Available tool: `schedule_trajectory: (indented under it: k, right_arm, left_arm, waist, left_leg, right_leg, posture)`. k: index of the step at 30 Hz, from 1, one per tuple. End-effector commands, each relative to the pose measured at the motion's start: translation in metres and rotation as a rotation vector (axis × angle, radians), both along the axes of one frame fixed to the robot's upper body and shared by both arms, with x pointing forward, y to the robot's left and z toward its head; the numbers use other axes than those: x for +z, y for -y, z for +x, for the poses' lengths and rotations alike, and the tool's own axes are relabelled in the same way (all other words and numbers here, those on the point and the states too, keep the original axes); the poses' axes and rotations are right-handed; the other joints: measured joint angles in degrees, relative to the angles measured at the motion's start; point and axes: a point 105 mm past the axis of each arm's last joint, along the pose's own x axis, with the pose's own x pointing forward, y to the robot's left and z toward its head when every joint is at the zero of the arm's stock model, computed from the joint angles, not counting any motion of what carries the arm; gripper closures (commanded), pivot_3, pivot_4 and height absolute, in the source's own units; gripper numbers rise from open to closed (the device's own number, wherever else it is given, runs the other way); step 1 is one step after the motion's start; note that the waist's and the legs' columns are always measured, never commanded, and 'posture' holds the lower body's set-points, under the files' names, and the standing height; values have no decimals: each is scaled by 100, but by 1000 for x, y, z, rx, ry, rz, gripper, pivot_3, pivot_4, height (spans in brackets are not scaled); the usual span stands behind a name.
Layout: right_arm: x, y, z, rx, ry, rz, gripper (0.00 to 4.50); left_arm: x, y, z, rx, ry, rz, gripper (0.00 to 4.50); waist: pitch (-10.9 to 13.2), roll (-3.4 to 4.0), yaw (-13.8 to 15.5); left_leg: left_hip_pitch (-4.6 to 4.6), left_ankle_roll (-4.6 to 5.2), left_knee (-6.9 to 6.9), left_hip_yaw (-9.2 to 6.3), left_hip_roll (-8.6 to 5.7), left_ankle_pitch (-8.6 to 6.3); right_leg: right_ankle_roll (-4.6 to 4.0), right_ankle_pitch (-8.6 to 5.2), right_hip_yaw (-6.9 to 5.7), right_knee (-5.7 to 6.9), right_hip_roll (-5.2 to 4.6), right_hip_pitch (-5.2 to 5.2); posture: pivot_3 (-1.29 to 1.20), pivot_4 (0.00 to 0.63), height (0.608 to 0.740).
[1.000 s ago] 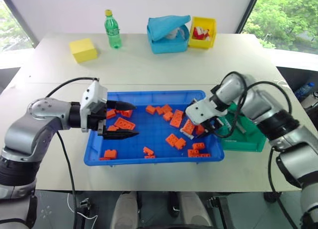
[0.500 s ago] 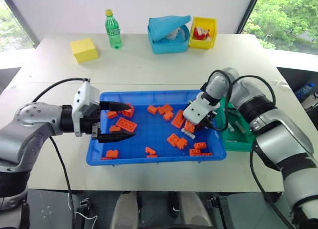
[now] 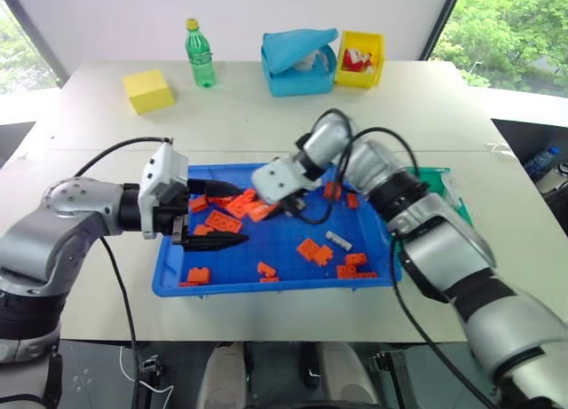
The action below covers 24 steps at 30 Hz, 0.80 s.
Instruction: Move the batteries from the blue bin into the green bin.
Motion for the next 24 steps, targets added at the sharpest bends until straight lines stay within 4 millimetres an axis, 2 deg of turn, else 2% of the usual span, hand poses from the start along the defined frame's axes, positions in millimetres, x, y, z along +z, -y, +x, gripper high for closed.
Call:
schedule_trajectory:
  k: [1, 3, 6, 7, 11, 16, 18, 20, 23, 24]
  right_arm:
    - [7, -8, -2, -40, -3, 45, 2592]
    - [9, -3, -6, -71, -45, 48, 1792]
    - [16, 8, -7, -114, -30, 53, 284]
    - [19, 19, -7, -142, -27, 40, 132]
    - [19, 74, -7, -266, 25, -74, 132]
    - [20, 111, -15, -483, -45, -31, 132]
    - [22, 119, -21, -564, -99, 13, 659]
    - [20, 125, -25, -624, -126, 35, 1474]
    - [15, 131, -31, -704, -156, 49, 3073]
    - [12, 132, -34, -728, -184, 56, 3073]
  left_arm:
    - [10, 0, 1, -20, 53, 4, 0]
    - [10, 0, 2, -24, 53, 6, 0]
    - [10, 0, 3, -30, 52, 7, 0]
    - [9, 0, 3, -32, 52, 7, 0]
    - [8, 2, 5, -40, 50, 6, 0]
    - [6, 4, 7, -53, 48, 3, 0]
    - [6, 5, 8, -61, 45, 1, 0]
    - [6, 6, 9, -71, 42, 3, 0]
    - [6, 7, 11, -85, 43, 5, 0]
    - [7, 9, 13, -92, 44, 4, 0]
  waist:
    - [-1, -1, 6]
    - [-1, -1, 0]
    - [0, -1, -15]
    - [0, -1, -17]
    - [-1, -2, 16]
    - [-1, -2, -50]
    - [-1, -1, -54]
    - [-1, -1, -48]
    - [-1, -2, -14]
    - [-1, -2, -12]
  left_leg:
    - [0, 0, 1, 0, -1, 0]
    - [-2, 0, 1, 0, -2, 0]
    - [-2, 0, 1, -1, -1, 0]
    - [-2, 0, 1, -1, -1, 0]
    - [-5, 0, 1, -3, -3, 0]
    - [-4, 0, 0, -1, -2, 0]
    - [-1, 0, -2, -3, 2, 0]
    - [3, 0, -4, -4, 3, 0]
    - [3, 1, -3, -3, 1, 0]
    - [3, 1, -3, -1, 0, 0]
  right_leg:
    - [0, 0, 0, -1, -2, 1]
    - [0, 0, 0, -2, -3, 1]
    - [0, 0, -1, -1, -1, -2]
    - [0, 0, -1, -1, 0, -2]
    - [1, 0, -2, -4, -2, -1]
    - [1, 0, 0, -9, 4, -4]
    - [0, -1, 3, -5, 11, -8]
    - [-2, -2, 3, -2, 13, -8]
    - [-3, -2, 2, -3, 9, -5]
    - [-2, -2, 2, -4, 6, -3]
  posture:
    - [0, 150, 736]
    - [0, 150, 736]
    - [0, 150, 736]
    - [0, 150, 736]
    - [0, 150, 736]
    - [0, 150, 736]
    - [0, 150, 736]
    - [0, 150, 736]
    - [0, 150, 736]
    - [0, 150, 736]
